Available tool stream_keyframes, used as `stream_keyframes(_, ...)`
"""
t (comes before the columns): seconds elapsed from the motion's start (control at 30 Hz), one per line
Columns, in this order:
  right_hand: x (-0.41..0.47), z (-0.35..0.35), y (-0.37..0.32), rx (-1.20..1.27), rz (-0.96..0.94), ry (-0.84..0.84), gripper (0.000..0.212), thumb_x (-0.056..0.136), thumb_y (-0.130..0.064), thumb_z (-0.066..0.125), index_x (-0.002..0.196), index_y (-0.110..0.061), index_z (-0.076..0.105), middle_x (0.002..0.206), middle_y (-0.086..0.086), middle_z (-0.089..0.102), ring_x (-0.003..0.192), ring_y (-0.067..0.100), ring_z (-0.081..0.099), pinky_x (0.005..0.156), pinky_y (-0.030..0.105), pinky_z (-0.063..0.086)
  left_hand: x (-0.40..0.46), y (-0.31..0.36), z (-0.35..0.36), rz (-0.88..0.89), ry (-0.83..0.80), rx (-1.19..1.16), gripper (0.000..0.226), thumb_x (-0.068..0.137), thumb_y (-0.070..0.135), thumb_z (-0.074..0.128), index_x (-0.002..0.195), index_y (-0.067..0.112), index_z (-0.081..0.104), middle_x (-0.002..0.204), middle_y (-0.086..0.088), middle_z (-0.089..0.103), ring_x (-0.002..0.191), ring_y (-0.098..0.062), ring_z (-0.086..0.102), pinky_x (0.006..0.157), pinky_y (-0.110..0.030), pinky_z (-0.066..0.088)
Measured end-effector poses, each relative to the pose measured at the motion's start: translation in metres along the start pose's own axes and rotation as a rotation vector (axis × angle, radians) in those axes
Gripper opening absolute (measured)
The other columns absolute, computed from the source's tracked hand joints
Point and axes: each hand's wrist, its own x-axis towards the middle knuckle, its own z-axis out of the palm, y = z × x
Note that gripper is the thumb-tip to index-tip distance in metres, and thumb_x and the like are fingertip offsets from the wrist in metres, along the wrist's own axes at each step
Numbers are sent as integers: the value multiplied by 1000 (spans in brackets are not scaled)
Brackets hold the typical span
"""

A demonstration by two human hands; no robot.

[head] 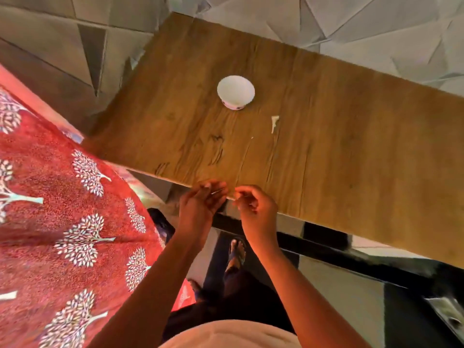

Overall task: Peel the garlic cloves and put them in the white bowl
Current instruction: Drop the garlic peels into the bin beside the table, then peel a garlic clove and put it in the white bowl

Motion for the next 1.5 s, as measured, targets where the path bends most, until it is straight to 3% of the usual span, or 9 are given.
stream_keyframes(0.13,45,-12,7,-3,15,-7,16,93,-4,66,104,-13,73,95,-4,74,89,13,70,78,30,59,41,3,38,119,12,320,21,101,-3,52,102,7,70,98,-11,76,93,-21,73,92,-37,56)
stream_keyframes(0.3,104,-26,26,-108,-20,21,20,92,0,65,107,-11,73,97,-3,73,88,2,67,73,14,50,108,-5,79,457,38,866,22,90,-5,66,102,10,76,93,6,74,79,8,64,77,-14,50)
stream_keyframes(0.4,131,-36,39,-180,-89,44,24,91,4,63,109,-9,72,100,-1,72,90,-1,66,77,11,51,141,-10,100,538,56,1030,28,88,-3,63,111,9,75,105,-1,74,87,-3,67,78,-15,53)
stream_keyframes(0.5,152,-42,54,-275,-141,80,27,88,5,63,109,-10,71,103,4,70,90,4,65,81,19,55,168,-16,106,541,63,1171,32,86,3,60,114,12,74,114,-6,69,96,-20,69,87,-38,59)
stream_keyframes(0.87,161,-40,73,-424,-186,48,32,88,3,59,117,-8,66,113,9,59,100,23,63,81,37,57,168,-20,113,706,47,1459,9,97,3,54,98,-1,63,108,-15,54,86,-36,58,70,-41,47)
stream_keyframes(1.03,162,-38,70,-472,-188,48,29,89,-8,53,115,-10,66,111,7,59,96,17,61,78,32,57,175,18,133,895,60,1314,16,94,-4,55,102,2,67,102,-14,65,87,-30,62,68,-39,55)
stream_keyframes(1.2,164,-36,65,-545,-189,69,26,87,-3,63,111,-10,67,108,6,58,94,13,57,74,21,53,209,73,151,1057,190,1534,22,82,0,69,101,11,74,101,-11,74,97,-39,68,59,-44,57)
stream_keyframes(1.37,163,-35,65,-540,-195,76,25,89,-7,61,113,-11,66,109,3,57,94,11,56,77,21,54,222,83,145,1017,129,1720,41,63,-12,81,100,8,80,98,-21,76,93,-47,72,70,-60,60)
stream_keyframes(1.5,165,-37,63,-493,-190,70,25,89,-3,66,111,-13,66,107,1,59,90,12,59,75,23,56,227,75,137,1137,91,1690,48,67,-15,71,108,9,78,114,-12,75,111,-38,68,79,-54,60)
